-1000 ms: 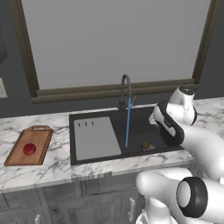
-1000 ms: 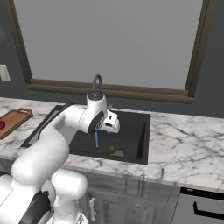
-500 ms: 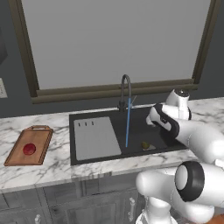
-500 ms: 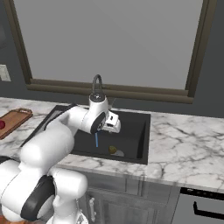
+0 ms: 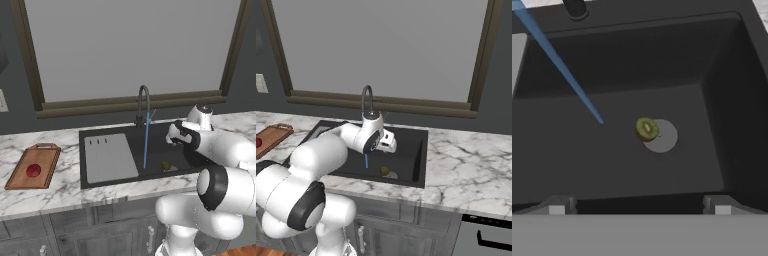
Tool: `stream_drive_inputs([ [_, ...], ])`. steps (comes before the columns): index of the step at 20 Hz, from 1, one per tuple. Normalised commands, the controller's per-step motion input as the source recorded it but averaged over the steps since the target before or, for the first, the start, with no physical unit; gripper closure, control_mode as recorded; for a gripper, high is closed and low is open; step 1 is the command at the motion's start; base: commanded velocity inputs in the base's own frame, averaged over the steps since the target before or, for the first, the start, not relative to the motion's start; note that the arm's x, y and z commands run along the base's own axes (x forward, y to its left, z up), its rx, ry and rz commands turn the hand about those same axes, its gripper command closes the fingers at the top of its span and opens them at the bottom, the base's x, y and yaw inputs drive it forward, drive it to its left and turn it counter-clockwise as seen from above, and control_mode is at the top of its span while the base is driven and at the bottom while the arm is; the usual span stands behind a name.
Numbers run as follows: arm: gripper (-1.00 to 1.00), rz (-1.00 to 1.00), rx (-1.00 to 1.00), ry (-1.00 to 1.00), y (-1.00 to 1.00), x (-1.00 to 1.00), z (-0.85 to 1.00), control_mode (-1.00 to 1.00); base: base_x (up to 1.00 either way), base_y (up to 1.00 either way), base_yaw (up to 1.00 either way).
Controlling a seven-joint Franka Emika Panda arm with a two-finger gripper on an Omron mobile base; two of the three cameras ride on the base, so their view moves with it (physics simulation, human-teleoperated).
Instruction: Pick the pear, kiwi from the sink and place them on the cutting board to airdry. Then turn off the sink faucet.
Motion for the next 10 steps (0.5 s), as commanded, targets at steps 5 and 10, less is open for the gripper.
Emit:
stream_drive_inputs([
  [5,-1.00,0.00,0.00,0.00,-0.03,0.17,-0.19,-1.00,0.00,0.00,0.00],
  [10,-1.00,0.00,0.00,0.00,0.00,0.20,-0.22,-1.00,0.00,0.00,0.00],
])
